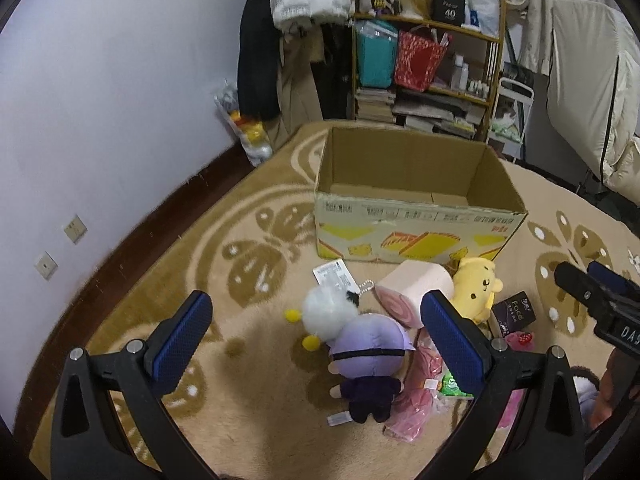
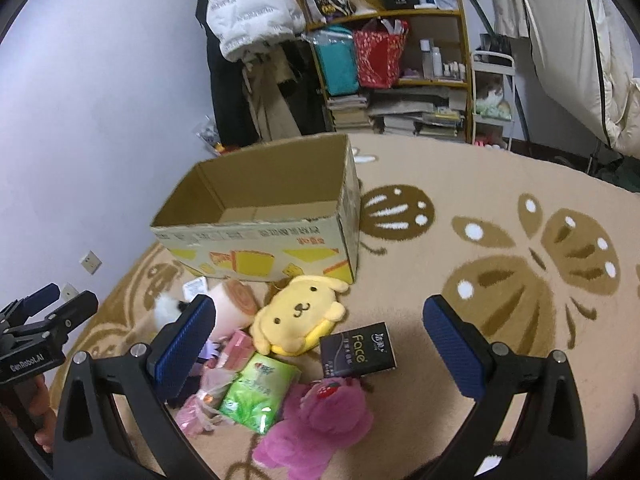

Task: Organize soft objects
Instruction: 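Lower the right gripper onto the black Face tissue pack while the left gripper lowers onto the purple-haired doll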

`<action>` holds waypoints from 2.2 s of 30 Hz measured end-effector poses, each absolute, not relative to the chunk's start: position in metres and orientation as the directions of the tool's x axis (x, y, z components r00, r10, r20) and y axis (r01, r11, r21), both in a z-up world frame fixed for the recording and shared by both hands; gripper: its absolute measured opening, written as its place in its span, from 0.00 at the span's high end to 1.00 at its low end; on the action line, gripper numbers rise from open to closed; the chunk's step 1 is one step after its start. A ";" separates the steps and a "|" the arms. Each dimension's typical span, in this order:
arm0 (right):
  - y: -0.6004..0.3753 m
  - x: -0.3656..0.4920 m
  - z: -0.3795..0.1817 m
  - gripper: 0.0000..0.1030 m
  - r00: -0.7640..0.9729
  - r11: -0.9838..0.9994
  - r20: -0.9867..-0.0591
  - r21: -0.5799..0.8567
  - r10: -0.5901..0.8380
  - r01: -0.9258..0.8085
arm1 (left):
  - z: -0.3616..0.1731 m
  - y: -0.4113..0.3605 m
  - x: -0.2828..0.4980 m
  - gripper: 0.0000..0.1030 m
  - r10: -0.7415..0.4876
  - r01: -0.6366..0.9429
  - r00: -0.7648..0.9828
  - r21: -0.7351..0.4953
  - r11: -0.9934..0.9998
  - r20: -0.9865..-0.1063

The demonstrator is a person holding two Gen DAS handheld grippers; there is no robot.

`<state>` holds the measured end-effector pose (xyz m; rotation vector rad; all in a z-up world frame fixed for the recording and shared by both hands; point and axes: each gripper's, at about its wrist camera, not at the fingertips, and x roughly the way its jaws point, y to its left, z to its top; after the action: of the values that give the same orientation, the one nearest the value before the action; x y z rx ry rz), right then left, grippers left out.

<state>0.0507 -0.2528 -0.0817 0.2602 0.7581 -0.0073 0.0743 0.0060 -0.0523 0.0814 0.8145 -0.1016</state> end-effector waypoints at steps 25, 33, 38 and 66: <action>-0.256 0.090 -0.159 0.03 0.518 0.973 -0.854 0.164 0.057 0.163 | -0.135 -0.017 0.127 0.00 -0.081 0.176 0.470 0.003 0.984 -0.879; -0.258 0.095 -0.172 0.11 0.467 0.974 -0.883 0.146 0.051 0.171 | -0.159 -0.018 0.135 0.00 -0.073 0.172 0.382 -0.007 0.985 -0.921; -0.259 0.101 -0.183 0.18 0.435 0.974 -0.899 0.147 0.059 0.172 | -0.167 -0.015 0.138 0.03 -0.103 0.154 0.352 -0.051 0.987 -0.930; -0.266 0.115 -0.196 0.33 0.410 0.972 -0.912 0.098 0.002 0.214 | -0.192 -0.035 0.145 0.28 -0.091 0.236 0.275 -0.024 0.971 -0.957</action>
<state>0.1148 -0.2656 -0.1964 0.2114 1.1426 -0.1347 0.1449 -0.0351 -0.1919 0.1317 1.2743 -0.2203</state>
